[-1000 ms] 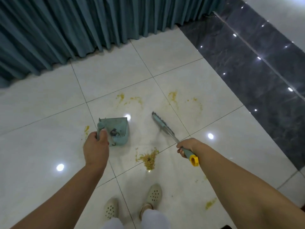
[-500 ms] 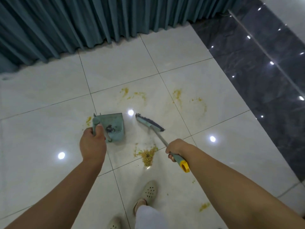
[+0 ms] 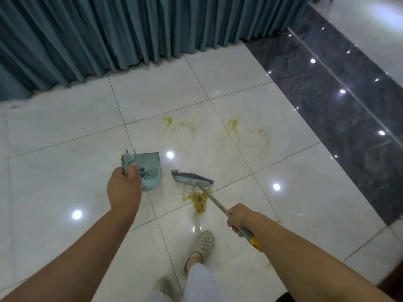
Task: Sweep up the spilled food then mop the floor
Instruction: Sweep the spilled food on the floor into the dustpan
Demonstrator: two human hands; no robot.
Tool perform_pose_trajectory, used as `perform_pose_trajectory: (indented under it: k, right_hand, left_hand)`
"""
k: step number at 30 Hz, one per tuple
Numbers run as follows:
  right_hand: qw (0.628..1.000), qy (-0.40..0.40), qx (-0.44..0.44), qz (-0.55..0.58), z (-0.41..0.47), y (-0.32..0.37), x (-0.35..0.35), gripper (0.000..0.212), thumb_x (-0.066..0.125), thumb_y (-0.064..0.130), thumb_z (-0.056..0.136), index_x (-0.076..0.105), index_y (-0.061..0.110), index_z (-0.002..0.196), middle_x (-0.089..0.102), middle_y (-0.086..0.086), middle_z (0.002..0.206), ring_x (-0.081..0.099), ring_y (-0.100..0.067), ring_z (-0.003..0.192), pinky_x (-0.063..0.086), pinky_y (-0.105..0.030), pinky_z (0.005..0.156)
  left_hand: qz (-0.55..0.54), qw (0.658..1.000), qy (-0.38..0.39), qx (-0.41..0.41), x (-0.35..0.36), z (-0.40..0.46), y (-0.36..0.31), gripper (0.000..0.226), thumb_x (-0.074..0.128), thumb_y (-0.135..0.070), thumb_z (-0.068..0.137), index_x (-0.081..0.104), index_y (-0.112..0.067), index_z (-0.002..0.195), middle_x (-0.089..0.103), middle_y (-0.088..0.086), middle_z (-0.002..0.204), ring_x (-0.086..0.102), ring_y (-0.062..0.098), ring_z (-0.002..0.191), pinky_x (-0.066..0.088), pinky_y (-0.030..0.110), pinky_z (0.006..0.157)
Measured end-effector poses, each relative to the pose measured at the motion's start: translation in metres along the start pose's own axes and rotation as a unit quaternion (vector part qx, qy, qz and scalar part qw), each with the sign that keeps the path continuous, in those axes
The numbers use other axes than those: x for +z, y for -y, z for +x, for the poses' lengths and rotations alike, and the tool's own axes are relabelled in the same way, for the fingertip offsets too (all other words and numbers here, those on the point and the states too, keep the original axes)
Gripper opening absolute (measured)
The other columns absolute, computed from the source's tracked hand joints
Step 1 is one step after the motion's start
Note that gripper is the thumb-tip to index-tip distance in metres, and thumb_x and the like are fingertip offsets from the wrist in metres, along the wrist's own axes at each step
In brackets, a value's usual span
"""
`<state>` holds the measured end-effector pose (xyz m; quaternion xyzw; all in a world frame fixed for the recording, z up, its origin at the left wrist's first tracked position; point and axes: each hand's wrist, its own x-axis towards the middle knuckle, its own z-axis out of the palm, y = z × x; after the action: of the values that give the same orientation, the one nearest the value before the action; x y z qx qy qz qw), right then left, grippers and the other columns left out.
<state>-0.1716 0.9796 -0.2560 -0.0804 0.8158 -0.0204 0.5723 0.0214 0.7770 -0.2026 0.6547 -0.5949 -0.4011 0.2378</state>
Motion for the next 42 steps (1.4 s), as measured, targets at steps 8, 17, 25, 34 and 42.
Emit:
perform_pose_trajectory:
  k: [8, 17, 25, 34, 42]
  right_hand:
    - [1.0, -0.019, 0.001, -0.014, -0.047, -0.041, 0.052, 0.03, 0.054, 0.003, 0.091, 0.055, -0.004, 0.121, 0.056, -0.015, 0.073, 0.049, -0.017, 0.051, 0.045, -0.026, 0.049]
    - [0.989, -0.045, 0.029, 0.14, -0.062, -0.066, 0.048, 0.03, 0.054, 0.0, 0.089, 0.056, -0.005, 0.118, 0.059, -0.015, 0.074, 0.049, -0.015, 0.048, 0.044, -0.02, 0.042]
    - [0.965, -0.053, 0.058, 0.248, -0.024, -0.084, 0.035, 0.024, 0.054, 0.005, 0.094, 0.052, -0.008, 0.113, 0.058, -0.02, 0.076, 0.044, -0.018, 0.048, 0.041, -0.017, 0.034]
    - [0.943, 0.001, 0.07, 0.326, -0.007, -0.092, 0.059, 0.011, 0.047, 0.006, 0.096, 0.044, -0.004, 0.095, 0.051, -0.018, 0.071, 0.041, -0.016, 0.046, 0.041, -0.016, 0.032]
    - [0.939, 0.029, 0.068, 0.335, -0.012, -0.091, 0.092, 0.016, 0.049, 0.01, 0.094, 0.046, 0.0, 0.081, 0.053, -0.016, 0.077, 0.047, -0.017, 0.048, 0.042, -0.02, 0.036]
  left_hand:
    - [-0.034, 0.999, 0.031, 0.011, -0.041, -0.04, 0.033, 0.031, 0.044, -0.032, 0.095, 0.055, -0.007, 0.081, 0.052, 0.0, 0.066, 0.048, 0.017, 0.059, 0.035, 0.025, 0.051]
    - [-0.039, 0.998, 0.053, 0.013, -0.053, -0.069, 0.054, 0.031, 0.045, -0.038, 0.094, 0.054, -0.014, 0.077, 0.052, -0.005, 0.063, 0.048, 0.01, 0.056, 0.033, 0.022, 0.049]
    - [-0.055, 0.997, 0.05, -0.016, -0.046, -0.076, 0.08, 0.031, 0.046, -0.043, 0.092, 0.05, -0.022, 0.069, 0.056, -0.002, 0.067, 0.052, 0.014, 0.06, 0.04, 0.025, 0.051]
    - [-0.027, 0.999, 0.03, -0.033, -0.022, -0.108, 0.091, 0.033, 0.044, -0.042, 0.093, 0.052, -0.016, 0.074, 0.056, -0.002, 0.065, 0.05, 0.013, 0.056, 0.037, 0.024, 0.048]
    - [-0.027, 0.999, 0.001, -0.047, -0.027, -0.131, 0.088, 0.036, 0.043, -0.04, 0.092, 0.055, -0.009, 0.077, 0.057, 0.0, 0.066, 0.051, 0.014, 0.055, 0.037, 0.024, 0.048]
